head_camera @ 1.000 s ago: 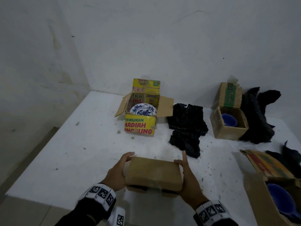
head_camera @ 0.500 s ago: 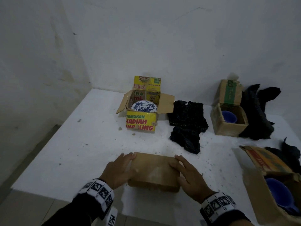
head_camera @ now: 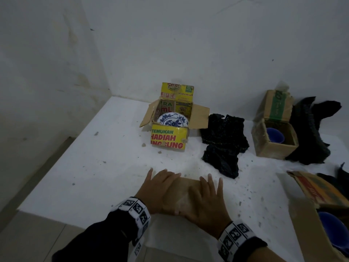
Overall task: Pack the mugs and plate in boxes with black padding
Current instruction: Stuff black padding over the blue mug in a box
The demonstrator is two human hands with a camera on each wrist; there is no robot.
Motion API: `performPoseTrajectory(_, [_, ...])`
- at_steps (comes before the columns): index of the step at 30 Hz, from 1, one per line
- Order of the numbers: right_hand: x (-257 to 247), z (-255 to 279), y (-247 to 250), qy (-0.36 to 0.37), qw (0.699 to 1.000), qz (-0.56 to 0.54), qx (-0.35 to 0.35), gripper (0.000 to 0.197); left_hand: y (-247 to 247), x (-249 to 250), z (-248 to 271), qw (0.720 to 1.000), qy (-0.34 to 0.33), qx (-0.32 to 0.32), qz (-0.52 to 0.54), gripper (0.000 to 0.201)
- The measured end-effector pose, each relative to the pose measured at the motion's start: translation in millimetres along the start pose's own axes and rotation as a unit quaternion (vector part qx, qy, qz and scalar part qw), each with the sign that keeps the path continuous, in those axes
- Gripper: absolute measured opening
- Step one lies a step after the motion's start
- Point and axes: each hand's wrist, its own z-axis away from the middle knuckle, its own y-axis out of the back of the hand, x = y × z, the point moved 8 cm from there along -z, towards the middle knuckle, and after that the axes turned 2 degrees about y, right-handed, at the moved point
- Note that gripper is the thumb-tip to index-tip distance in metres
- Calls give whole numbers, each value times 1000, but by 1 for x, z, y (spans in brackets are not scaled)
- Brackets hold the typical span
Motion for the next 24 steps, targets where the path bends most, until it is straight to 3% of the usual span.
performPoseTrajectory(4, [-15,-2,-1,87,995,41,23,68,-6,-4,2,1000,5,-11,-1,102])
performPoseTrajectory(7, [-13,-5,-7,80,996,34,-1,70,-6,0,-1,999,-33,22,33,103])
performPoseTrajectory(11, [-13,-3,-5,84,995,51,-15,77,-5,1,-1,995,-27,22,96,107])
performPoseTrajectory(19, [-22,-5,-9,9,1000,28,-12,67,-15,-4,-1,993,-15,27,118,108])
performPoseTrajectory(24, [-23,-9,-10,4,1000,28,6,100,-7,-1,2,991,6,2,130,108])
